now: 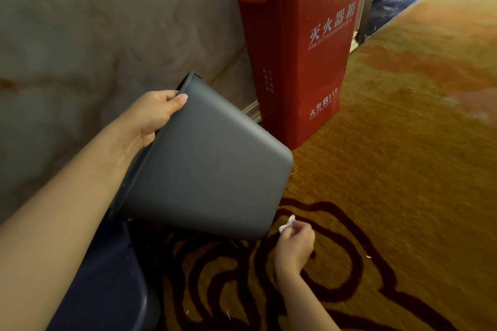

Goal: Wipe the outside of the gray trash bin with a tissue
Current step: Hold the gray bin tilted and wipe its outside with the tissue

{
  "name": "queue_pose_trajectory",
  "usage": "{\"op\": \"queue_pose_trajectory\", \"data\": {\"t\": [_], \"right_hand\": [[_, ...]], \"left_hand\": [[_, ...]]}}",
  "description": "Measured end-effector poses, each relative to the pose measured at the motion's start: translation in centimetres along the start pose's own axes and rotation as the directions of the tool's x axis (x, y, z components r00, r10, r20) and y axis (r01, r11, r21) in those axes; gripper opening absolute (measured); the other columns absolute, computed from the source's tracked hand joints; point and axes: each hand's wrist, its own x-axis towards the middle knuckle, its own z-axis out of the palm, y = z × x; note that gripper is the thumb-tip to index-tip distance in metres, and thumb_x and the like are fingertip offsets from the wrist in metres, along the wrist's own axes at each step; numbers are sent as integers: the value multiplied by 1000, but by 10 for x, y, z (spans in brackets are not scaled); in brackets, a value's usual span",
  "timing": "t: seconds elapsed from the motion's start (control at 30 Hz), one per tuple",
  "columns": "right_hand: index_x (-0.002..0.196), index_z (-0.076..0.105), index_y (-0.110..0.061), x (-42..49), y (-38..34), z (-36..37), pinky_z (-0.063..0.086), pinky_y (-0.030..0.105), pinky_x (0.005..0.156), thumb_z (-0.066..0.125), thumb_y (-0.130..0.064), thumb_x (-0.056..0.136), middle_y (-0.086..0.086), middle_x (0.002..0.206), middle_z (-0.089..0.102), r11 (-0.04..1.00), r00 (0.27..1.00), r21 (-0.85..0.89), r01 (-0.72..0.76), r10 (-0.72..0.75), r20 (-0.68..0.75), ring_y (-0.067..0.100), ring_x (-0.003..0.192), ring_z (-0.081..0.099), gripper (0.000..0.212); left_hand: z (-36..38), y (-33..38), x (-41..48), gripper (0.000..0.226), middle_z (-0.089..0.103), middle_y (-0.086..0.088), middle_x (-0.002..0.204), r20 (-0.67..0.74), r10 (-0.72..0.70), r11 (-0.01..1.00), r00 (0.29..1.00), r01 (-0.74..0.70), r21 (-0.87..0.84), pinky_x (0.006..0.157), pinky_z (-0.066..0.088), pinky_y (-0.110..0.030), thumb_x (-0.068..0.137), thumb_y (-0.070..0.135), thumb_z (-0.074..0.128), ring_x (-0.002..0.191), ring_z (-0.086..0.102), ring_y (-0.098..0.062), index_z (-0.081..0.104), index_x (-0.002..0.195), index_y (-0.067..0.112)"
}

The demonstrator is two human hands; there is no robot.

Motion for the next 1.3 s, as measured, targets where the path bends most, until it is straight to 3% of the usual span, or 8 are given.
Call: {"op": "queue_pose_trajectory", "data": {"t": [0.13,0.3,0.57,0.67,0.8,0.97,1.13,1.3], "right_hand": [[98,56,-13,10,-68,-6,38,14,63,54,-11,90,1,97,54,960,977,186,211,-207,-44,13,85,54,9],[102,59,-8,5,-150,-13,40,5,64,54,-9,90,0,95,54,792,837,279,544,-536,-110,5,77,50,13],[106,64,-6,-24,-174,-2,38,15,76,51,-8,91,6,98,55,752,756,183,633,-652,64,15,93,52,20],[103,64,-9,-46,-165,-2,46,22,75,55,-7,89,4,93,55,693,696,166,702,-716,46,14,87,53,16],[100,64,-9,-70,-152,0,45,18,72,59,-4,86,3,90,55,648,649,156,745,-759,52,11,83,51,16],[102,66,-6,-79,-159,-6,49,20,75,59,-5,86,6,92,59,685,690,190,703,-722,47,12,86,54,17],[101,66,-7,-105,-209,-2,42,19,71,57,-7,87,7,90,59,534,532,269,802,-843,87,14,84,51,16],[107,65,-5,-90,-199,6,45,28,76,55,-6,88,9,93,58,604,597,217,767,-795,106,20,89,51,21]], "left_hand": [[-1,-1,-13,19,74,15,69,0,98,995,995,-98,-35,58,54,-14,94,18,45,68,69,0,64,93,23],[3,-3,-30,24,76,14,80,66,195,978,979,-188,-91,65,53,-14,93,14,45,79,70,-2,65,96,28],[-26,9,-41,41,76,3,83,354,16,993,935,27,-116,59,53,-16,81,44,43,68,68,-4,66,103,17],[-32,23,-30,68,74,3,74,247,-111,968,963,160,-192,47,46,-18,79,69,25,48,59,-4,56,112,19],[-27,45,-18,59,64,-5,70,132,-271,962,953,270,28,51,43,-25,89,57,35,57,55,-15,59,102,5],[-14,56,-22,21,69,-9,65,29,-231,964,972,225,138,54,55,-23,91,14,49,58,65,-17,61,83,0],[-3,49,-31,22,65,-5,49,-22,-152,986,988,153,59,47,52,-20,89,10,50,45,61,-13,59,72,1],[-6,42,-32,20,63,-11,68,-85,-144,987,986,150,63,52,52,-24,90,13,49,55,61,-17,60,77,2]]}}
